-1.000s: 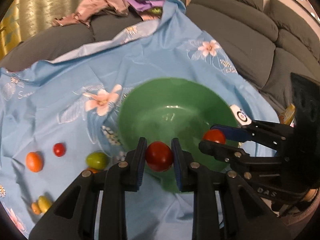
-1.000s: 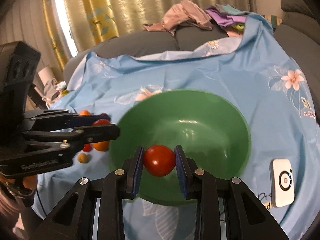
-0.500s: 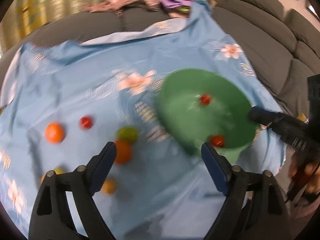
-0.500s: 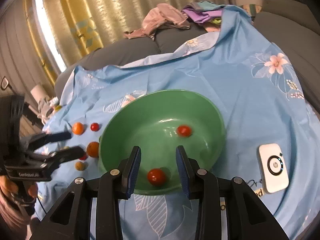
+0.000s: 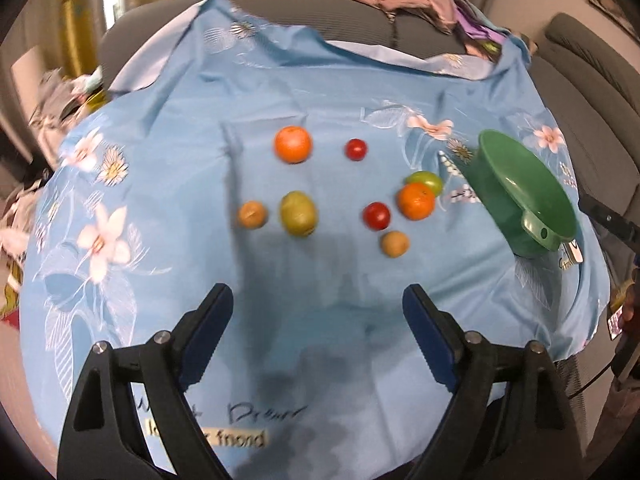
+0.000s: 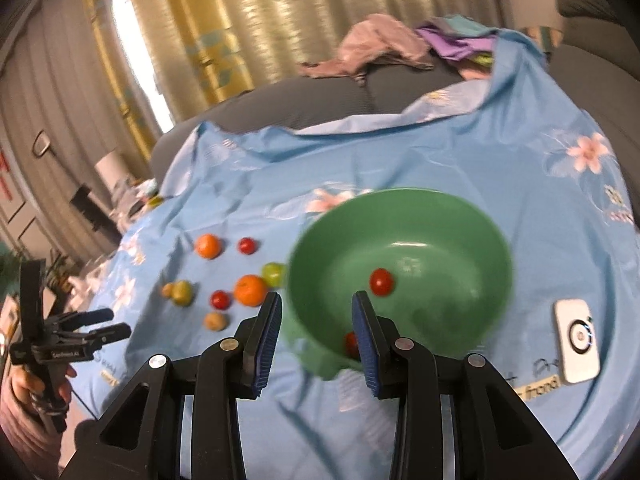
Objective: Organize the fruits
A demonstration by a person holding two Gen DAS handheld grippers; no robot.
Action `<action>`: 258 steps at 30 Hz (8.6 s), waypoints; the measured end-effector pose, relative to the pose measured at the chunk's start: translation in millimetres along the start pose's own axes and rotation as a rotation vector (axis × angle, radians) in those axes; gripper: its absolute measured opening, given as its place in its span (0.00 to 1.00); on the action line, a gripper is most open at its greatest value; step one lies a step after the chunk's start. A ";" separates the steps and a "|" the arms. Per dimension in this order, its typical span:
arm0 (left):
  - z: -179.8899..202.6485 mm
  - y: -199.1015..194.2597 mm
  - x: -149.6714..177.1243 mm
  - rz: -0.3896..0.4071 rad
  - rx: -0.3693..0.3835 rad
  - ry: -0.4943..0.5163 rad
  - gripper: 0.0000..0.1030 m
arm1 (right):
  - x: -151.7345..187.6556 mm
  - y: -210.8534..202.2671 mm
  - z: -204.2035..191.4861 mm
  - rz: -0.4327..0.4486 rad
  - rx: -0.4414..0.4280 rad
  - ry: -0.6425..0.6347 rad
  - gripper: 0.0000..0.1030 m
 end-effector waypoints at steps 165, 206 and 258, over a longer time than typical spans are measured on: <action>64.4 -35.9 -33.8 0.097 0.009 0.224 0.25 | -2.7 -4.0 -110.7 0.059 -0.174 -0.224 0.29; 48.7 145.7 -38.3 -0.143 0.087 0.242 0.26 | 14.8 61.8 -64.9 -0.065 -0.165 -0.130 0.29; 190.0 111.2 -81.7 -0.040 0.233 0.401 0.69 | 13.9 32.9 43.9 -0.008 0.054 0.102 0.32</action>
Point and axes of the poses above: each gripper's, at about its wrist camera, not at the fingertips, and y roughly the way its jaws point, z to its right, x to its underside, the point moved 7 cm from there along y, roughly the way its jaws point, and after that the axes turned 11 degrees about x, right-handed, at the moved point
